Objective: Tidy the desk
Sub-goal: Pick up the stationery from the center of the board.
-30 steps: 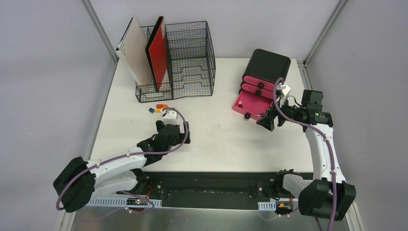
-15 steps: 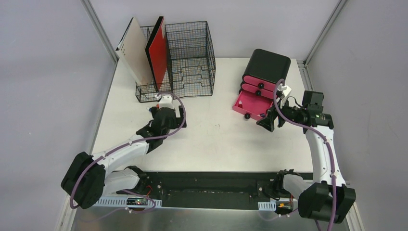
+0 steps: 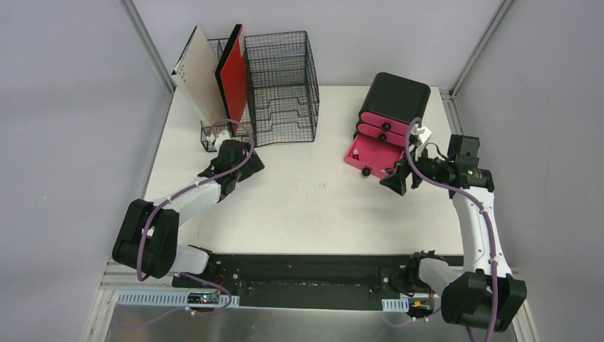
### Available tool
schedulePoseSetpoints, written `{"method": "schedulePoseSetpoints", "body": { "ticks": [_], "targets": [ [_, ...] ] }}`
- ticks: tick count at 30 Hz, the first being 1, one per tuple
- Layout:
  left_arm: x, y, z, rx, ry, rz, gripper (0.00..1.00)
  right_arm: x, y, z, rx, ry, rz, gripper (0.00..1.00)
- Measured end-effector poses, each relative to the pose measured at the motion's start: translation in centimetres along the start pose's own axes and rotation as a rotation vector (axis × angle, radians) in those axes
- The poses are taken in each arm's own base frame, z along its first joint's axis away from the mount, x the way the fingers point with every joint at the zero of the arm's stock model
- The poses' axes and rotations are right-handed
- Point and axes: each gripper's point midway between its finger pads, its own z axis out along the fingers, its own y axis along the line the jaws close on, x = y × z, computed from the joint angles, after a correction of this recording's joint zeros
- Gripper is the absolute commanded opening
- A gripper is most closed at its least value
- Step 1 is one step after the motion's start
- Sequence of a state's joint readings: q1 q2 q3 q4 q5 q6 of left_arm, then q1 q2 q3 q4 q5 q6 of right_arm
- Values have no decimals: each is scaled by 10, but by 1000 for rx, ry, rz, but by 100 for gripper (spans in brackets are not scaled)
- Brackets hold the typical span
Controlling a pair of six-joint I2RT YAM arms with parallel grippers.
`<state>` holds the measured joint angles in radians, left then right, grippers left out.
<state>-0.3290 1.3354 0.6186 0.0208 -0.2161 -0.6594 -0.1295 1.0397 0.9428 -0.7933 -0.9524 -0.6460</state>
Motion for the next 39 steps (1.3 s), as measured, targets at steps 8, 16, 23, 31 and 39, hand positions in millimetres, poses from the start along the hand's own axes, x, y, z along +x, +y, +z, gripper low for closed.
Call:
{"method": "schedulePoseSetpoints", "body": {
  "ticks": [8,16,23,31,39],
  "targets": [
    [-6,-2,18,-141,76,-225,66,0,1,0,-4,-2,0,84],
    [2,10,27,-321,108,-419,60,0,1,0,-6,-3,0,84],
    [3,9,39,-418,134,-505,61,0,1,0,-6,-3,0,84],
    [2,6,48,-471,154,-537,61,0,1,0,-6,-3,-2,84],
    [4,12,53,-523,182,-558,58,0,1,0,-5,-4,-2,84]
  ]
}}
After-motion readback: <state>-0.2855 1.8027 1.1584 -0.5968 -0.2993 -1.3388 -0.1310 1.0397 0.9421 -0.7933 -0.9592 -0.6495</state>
